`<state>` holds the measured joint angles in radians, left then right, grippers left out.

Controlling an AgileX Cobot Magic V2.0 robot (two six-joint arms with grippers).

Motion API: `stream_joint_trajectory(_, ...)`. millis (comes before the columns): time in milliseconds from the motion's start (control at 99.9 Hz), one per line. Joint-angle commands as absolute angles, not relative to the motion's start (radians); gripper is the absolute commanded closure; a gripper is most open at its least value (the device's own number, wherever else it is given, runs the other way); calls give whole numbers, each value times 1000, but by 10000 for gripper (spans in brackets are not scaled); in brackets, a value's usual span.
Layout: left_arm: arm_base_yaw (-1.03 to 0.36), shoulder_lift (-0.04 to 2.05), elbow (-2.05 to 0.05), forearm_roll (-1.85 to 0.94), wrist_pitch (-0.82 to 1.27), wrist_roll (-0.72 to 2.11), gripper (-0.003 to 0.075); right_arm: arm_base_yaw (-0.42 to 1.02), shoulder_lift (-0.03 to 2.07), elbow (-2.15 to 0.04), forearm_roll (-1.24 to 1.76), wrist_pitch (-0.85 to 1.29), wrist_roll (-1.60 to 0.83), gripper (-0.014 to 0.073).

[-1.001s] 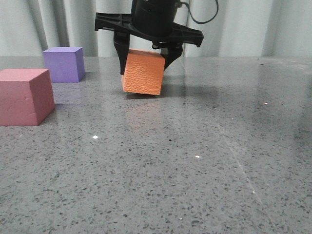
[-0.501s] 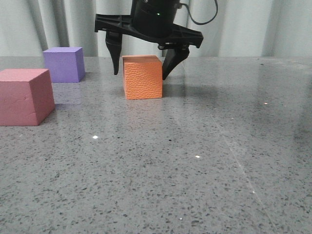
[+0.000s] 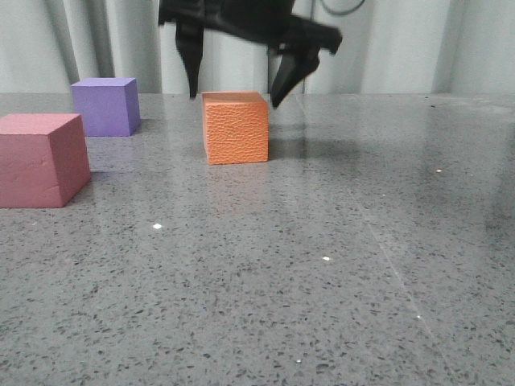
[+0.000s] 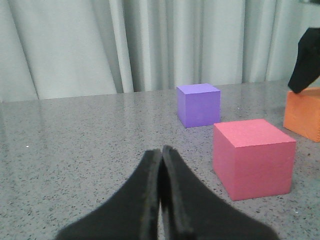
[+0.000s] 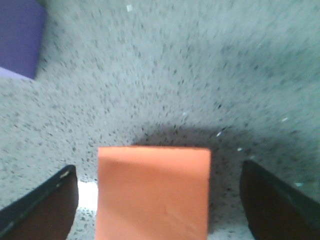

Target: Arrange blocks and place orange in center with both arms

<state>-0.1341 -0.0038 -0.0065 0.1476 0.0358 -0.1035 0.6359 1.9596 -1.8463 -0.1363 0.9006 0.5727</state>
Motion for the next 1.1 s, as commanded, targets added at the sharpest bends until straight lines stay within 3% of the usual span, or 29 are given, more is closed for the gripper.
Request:
stream_joint_trajectory(0, -131, -36, 50, 141, -40, -112, 739, 635, 1842, -1883, -197, 851, 572, -50)
stream_joint_trajectory(491, -131, -36, 50, 141, -40, -112, 739, 633, 1557, -1810, -518, 962, 463, -50)
stream_joint_trajectory(791, -131, -36, 50, 141, -40, -112, 739, 581, 1304, -1462, -593, 882, 477, -50)
stream_joint_trajectory(1092, -131, -36, 50, 141, -40, -112, 739, 333, 1033, -1114, -593, 832, 503, -50)
